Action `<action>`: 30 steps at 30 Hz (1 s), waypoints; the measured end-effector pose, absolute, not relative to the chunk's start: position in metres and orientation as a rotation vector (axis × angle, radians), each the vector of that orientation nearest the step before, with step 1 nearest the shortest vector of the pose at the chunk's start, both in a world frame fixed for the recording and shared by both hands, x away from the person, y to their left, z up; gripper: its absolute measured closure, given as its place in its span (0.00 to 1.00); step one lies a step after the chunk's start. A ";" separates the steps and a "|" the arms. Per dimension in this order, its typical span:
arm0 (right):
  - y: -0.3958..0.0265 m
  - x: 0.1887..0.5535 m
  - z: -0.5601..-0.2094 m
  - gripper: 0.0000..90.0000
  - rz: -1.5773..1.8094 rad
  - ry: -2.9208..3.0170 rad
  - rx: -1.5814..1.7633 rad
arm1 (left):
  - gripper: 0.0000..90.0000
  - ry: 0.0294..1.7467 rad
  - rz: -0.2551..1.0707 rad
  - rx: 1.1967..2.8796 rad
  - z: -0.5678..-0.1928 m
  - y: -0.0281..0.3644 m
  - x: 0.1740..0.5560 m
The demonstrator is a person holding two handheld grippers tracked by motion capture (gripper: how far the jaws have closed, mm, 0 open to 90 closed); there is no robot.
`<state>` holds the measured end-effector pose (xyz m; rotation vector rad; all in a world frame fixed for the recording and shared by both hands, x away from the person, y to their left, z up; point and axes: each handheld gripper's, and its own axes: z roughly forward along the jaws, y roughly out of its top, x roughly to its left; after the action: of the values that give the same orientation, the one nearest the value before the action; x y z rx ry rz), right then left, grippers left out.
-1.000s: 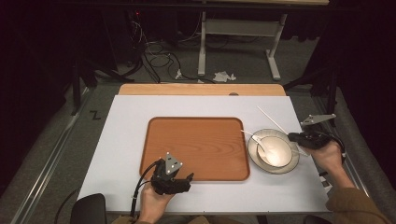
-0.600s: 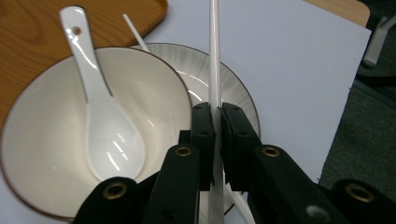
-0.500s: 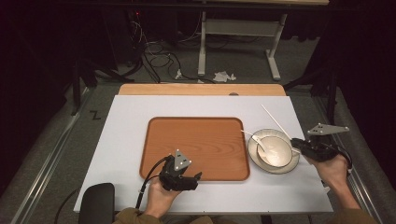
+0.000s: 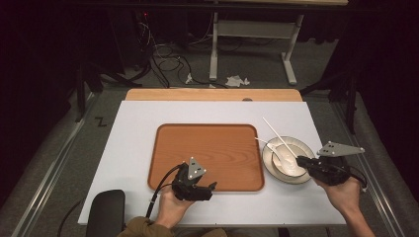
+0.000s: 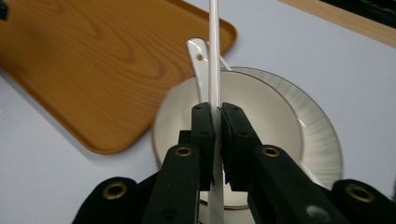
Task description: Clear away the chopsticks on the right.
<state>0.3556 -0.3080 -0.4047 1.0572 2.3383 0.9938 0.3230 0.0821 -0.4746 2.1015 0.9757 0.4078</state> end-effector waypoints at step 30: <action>-0.201 0.380 -0.451 0.95 0.944 2.554 0.995 | 0.28 0.980 0.416 2.112 -0.474 0.083 0.319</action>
<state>0.3805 -0.2012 -0.4508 0.9952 2.5535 0.9441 0.3192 0.0826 -0.4745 2.1124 0.9795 0.4155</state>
